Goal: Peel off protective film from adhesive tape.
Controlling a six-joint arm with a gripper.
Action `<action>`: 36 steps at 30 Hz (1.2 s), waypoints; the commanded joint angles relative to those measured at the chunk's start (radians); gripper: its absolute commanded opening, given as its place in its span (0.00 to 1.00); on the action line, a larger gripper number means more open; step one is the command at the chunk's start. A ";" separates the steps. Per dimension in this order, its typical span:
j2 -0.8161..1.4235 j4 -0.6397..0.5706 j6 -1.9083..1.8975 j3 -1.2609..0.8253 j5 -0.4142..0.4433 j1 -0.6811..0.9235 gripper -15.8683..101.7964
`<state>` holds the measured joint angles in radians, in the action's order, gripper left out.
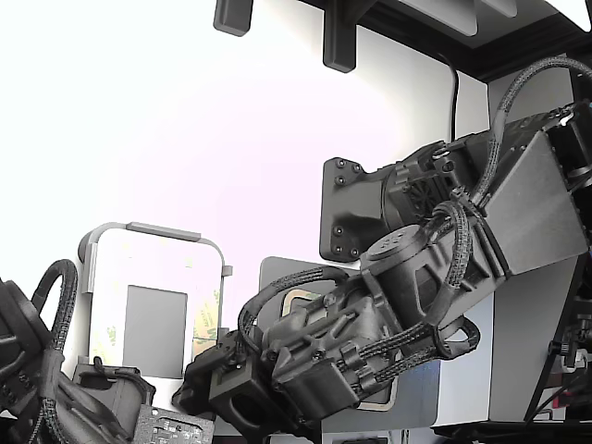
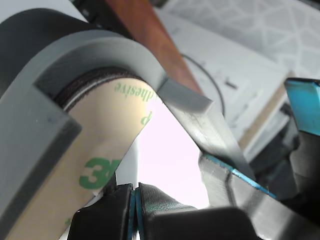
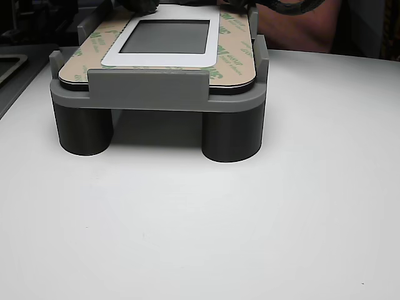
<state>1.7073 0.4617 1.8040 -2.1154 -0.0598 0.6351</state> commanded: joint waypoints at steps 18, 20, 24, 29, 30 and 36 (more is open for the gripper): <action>0.006 0.000 -0.006 0.048 0.000 0.011 0.10; 0.005 0.000 -0.008 0.048 0.000 0.011 0.10; -0.003 0.005 -0.006 0.060 0.000 0.011 0.10; -0.008 0.009 -0.008 0.067 0.000 0.012 0.10; -0.008 0.008 -0.008 0.067 0.000 0.014 0.10; -0.012 0.005 -0.011 0.071 0.003 0.020 0.10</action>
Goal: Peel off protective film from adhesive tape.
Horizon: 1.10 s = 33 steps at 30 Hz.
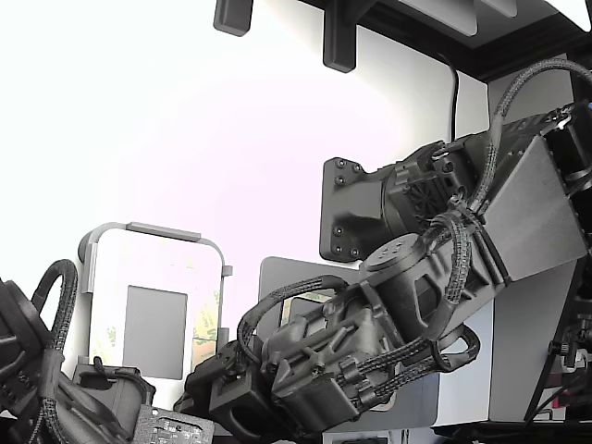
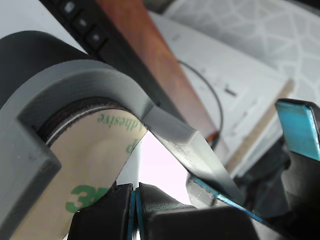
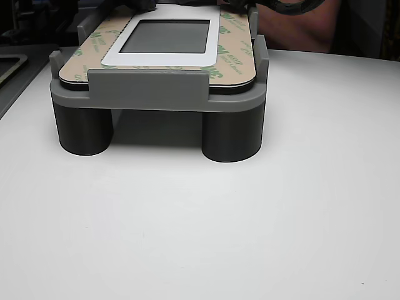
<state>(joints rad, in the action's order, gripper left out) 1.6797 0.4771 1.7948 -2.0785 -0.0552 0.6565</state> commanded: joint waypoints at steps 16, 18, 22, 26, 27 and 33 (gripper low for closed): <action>0.005 -0.009 -0.009 0.048 0.008 0.009 0.11; 0.005 -0.009 -0.011 0.049 0.008 0.009 0.11; 0.003 -0.003 -0.011 0.054 0.009 0.011 0.11; -0.002 0.005 -0.011 0.064 0.009 0.011 0.11; -0.002 0.008 -0.011 0.066 0.009 0.012 0.11; -0.002 0.012 -0.011 0.069 0.011 0.012 0.12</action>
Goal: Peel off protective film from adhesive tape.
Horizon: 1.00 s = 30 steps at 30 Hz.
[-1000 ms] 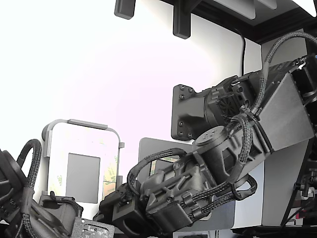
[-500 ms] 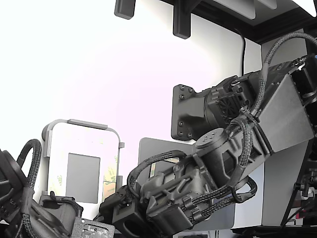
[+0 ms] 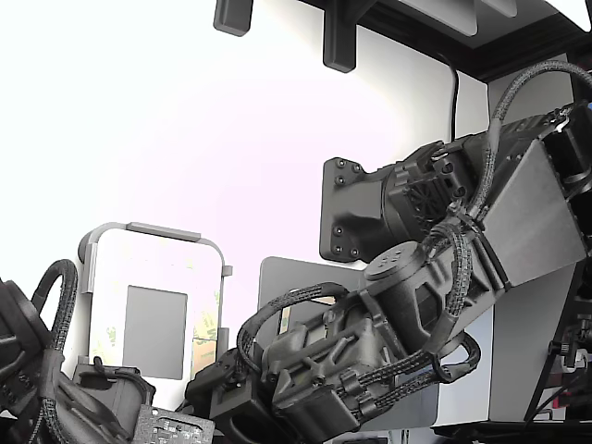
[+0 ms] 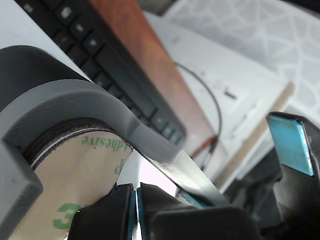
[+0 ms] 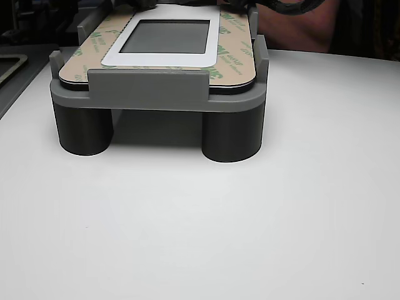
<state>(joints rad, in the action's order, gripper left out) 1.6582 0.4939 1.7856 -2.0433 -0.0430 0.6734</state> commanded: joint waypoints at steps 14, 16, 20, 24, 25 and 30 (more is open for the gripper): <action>0.023 -0.011 0.000 0.021 0.003 -0.005 0.13; 0.026 -0.012 0.000 0.017 0.003 -0.005 0.13; 0.031 -0.008 0.008 0.017 0.003 -0.005 0.09; 0.038 -0.011 0.012 0.006 0.003 -0.008 0.09; 0.040 -0.014 0.012 0.002 0.003 -0.009 0.09; 0.049 -0.017 0.017 -0.008 0.003 -0.015 0.06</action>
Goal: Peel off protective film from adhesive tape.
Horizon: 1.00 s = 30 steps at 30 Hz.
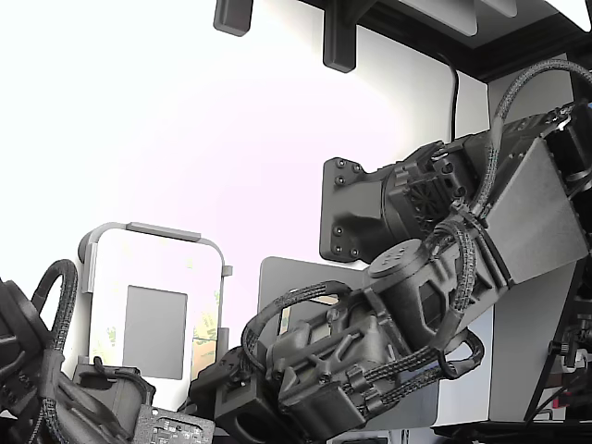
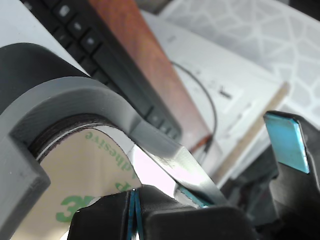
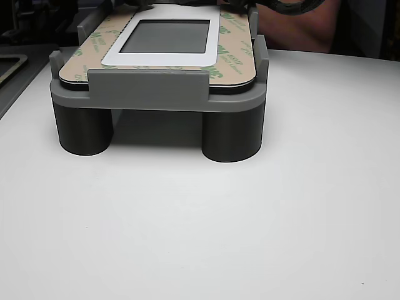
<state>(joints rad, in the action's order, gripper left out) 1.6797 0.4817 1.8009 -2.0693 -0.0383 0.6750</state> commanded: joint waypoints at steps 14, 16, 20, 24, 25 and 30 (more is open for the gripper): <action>0.037 0.014 0.015 0.021 -0.008 -0.032 0.05; 0.038 0.017 0.015 0.023 -0.008 -0.032 0.05; 0.038 0.029 0.015 0.035 -0.008 -0.032 0.05; 0.035 0.034 0.015 0.041 -0.006 -0.032 0.05; 0.035 0.034 0.015 0.041 -0.006 -0.032 0.05; 0.037 0.043 0.014 0.046 -0.002 -0.028 0.05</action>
<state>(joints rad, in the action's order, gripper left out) 1.6889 0.5262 1.8147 -2.0540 -0.0414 0.6581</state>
